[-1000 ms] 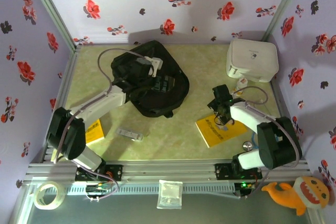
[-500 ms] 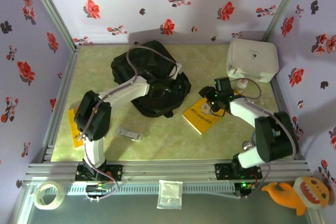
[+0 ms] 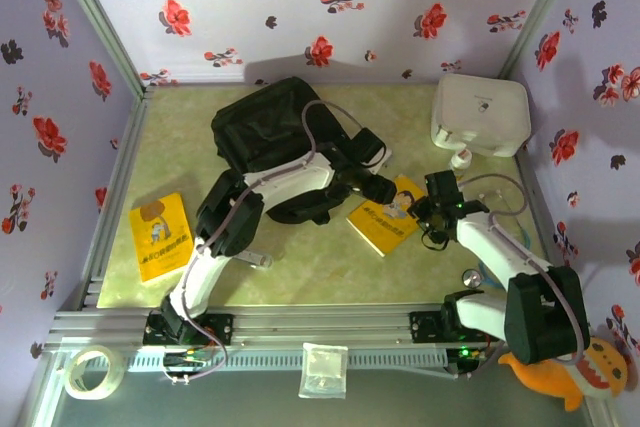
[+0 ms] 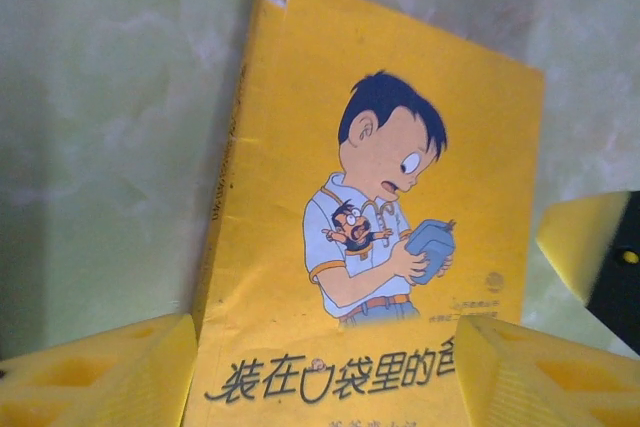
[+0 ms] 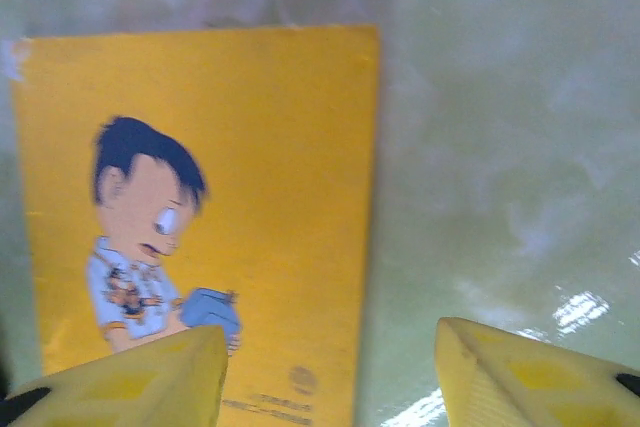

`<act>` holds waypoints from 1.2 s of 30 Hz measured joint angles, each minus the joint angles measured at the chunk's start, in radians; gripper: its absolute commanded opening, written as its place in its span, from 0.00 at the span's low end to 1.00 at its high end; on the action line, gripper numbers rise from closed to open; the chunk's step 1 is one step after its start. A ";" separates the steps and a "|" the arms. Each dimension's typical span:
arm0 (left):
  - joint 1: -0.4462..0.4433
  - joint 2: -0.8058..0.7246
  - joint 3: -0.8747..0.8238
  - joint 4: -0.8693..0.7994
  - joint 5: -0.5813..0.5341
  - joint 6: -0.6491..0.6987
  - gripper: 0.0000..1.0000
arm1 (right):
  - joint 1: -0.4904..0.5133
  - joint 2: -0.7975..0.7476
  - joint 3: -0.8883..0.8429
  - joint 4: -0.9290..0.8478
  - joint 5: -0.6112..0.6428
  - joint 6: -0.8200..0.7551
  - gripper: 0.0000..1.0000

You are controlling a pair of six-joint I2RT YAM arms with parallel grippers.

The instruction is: Pack the student bag

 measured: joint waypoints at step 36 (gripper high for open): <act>0.011 0.179 0.184 -0.181 0.061 0.000 0.55 | 0.000 0.130 -0.027 0.133 -0.076 0.031 0.31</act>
